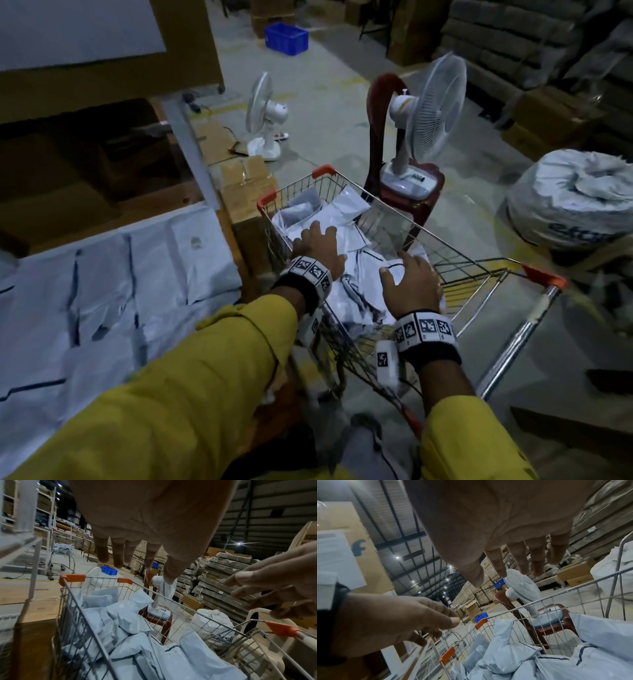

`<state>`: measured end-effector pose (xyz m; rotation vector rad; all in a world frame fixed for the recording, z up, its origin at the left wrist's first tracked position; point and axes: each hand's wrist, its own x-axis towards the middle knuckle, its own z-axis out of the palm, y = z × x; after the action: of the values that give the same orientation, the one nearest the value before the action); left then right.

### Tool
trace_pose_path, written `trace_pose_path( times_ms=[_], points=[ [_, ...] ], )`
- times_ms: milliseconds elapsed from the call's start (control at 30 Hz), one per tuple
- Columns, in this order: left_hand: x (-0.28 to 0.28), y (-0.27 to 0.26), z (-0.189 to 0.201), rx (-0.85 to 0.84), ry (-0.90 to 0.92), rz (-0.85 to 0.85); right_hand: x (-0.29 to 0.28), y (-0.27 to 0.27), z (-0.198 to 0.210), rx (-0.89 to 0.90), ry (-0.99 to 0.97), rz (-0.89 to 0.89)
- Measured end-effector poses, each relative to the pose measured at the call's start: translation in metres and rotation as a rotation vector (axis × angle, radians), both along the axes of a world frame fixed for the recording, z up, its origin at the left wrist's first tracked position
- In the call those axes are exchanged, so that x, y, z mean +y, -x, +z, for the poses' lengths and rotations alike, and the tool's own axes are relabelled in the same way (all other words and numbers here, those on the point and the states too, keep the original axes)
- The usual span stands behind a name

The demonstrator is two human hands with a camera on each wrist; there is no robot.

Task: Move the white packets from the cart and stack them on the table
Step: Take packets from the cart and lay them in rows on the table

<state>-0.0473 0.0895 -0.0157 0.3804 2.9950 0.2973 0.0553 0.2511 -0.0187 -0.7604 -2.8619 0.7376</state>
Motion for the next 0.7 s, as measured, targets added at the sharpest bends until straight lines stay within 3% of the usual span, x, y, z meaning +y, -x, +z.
trace_pose_path(
  times_ms=[433, 700],
  points=[
    [0.062, 0.106, -0.089, -0.161, 0.215, -0.089, 0.053, 0.122, -0.103, -0.341, 0.136, 0.02],
    [0.078, 0.137, -0.149, -0.166, 0.398, -0.182, 0.06, 0.128, -0.188, -0.628, 0.278, 0.031]
  ],
)
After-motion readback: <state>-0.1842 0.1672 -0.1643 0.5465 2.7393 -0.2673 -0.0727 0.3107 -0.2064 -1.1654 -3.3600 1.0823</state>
